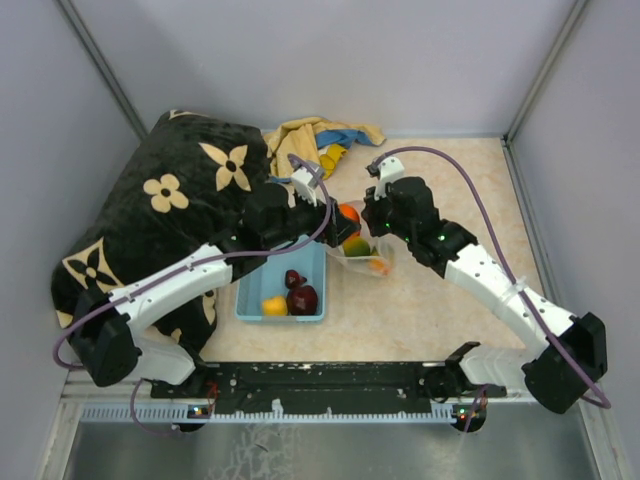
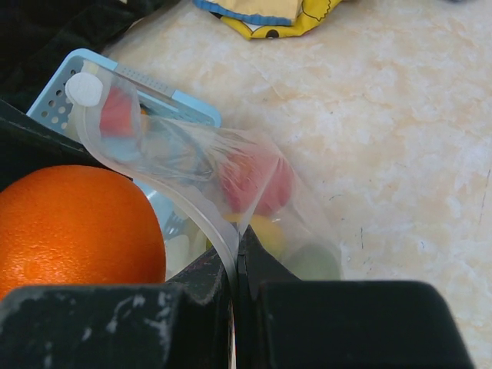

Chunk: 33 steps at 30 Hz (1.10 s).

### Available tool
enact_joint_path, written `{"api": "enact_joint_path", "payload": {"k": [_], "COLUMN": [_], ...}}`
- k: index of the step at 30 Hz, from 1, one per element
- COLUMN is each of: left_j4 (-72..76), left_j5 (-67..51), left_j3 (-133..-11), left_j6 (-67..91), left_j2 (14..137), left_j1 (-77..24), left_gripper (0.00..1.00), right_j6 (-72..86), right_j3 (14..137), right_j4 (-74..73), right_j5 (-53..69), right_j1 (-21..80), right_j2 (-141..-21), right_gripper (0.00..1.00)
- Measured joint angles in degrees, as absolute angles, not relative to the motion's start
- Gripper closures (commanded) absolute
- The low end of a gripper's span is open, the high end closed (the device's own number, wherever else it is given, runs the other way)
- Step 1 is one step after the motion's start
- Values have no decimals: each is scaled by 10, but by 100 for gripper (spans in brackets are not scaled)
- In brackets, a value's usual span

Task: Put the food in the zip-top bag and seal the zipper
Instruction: Place the fake fruit in the zipper food storage bag.

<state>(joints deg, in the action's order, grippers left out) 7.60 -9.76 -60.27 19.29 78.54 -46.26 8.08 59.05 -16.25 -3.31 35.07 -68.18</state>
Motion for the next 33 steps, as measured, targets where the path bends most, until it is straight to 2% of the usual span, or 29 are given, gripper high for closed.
{"api": "enact_joint_path", "payload": {"k": [9,15,27,33], "left_j4": [60,44,-49,-138], "left_j5": [-14,36,51,60], "left_j3": [-606,-610,-632,-629], "left_j6": [175,161,185,230], "left_j2": [813,813,750,737], "left_j1": [-475,-475,-475,-475], "left_gripper": [7,3,5,14], "right_j6": [88,92,93,96], "right_j3": [590,590,590,590], "right_j4": [-162,-162,-159,-159], "right_j5": [-30,-29,-28,-26], "right_j1": [351,351,351,351], "right_j2": [-674,-673,-673,-673], "right_gripper": [98,97,97,97]}}
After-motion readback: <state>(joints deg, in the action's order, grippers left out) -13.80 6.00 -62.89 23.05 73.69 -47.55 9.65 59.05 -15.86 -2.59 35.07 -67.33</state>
